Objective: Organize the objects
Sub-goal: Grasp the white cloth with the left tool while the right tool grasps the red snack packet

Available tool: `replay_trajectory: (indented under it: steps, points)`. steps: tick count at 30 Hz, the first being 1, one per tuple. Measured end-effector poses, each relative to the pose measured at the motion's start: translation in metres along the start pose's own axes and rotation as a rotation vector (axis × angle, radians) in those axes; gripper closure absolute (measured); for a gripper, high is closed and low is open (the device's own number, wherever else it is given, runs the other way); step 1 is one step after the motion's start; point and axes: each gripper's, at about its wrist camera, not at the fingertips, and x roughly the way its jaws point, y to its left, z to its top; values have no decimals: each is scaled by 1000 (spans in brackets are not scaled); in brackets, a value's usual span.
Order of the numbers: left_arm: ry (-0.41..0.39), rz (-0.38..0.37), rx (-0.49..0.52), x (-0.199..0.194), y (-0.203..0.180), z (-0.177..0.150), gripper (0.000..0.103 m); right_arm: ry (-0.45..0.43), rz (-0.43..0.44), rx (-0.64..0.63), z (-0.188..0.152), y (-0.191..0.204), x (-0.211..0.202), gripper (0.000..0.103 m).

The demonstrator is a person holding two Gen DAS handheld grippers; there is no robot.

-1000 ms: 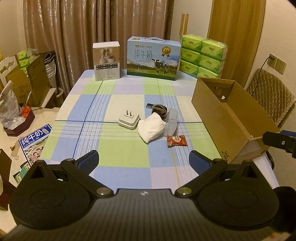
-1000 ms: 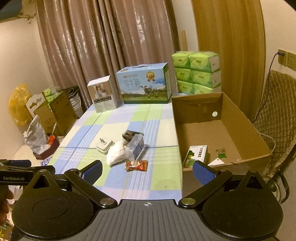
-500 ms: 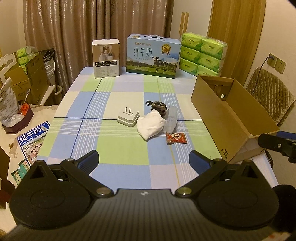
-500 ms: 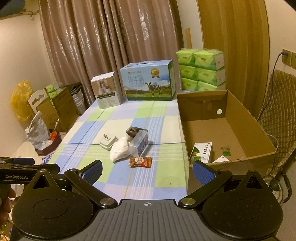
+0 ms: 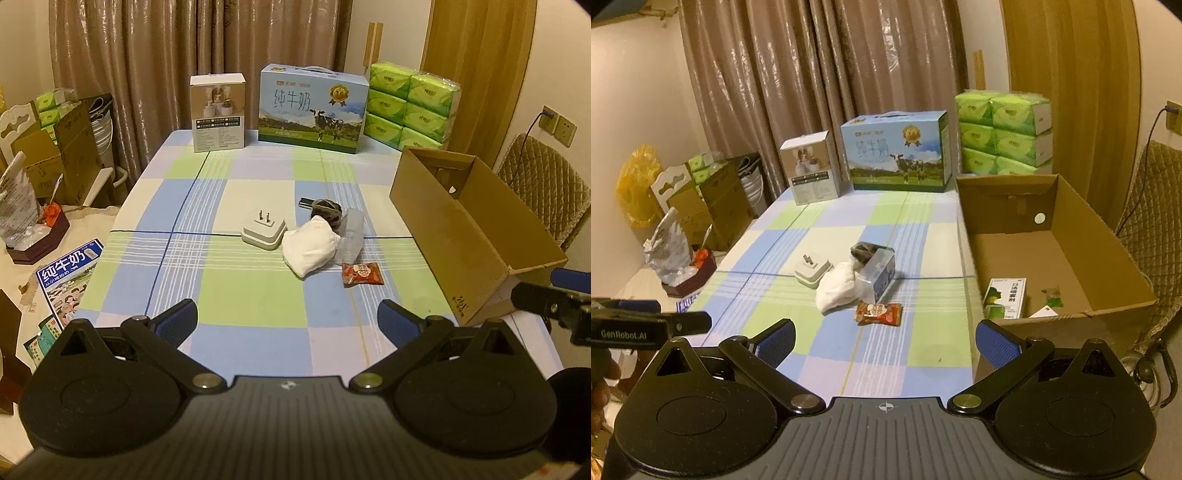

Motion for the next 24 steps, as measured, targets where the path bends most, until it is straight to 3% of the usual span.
replay_trajectory:
  steps: [11,16,24]
  points:
    - [22,9,16,34,14,13,1,46,45,-62,-9,18,43,2]
    - [46,7,24,63,23,17,1,75,51,-118,-17,26,78,2]
    - [75,2,32,117,31,17,2,101,33,-86,-23,17,144,3]
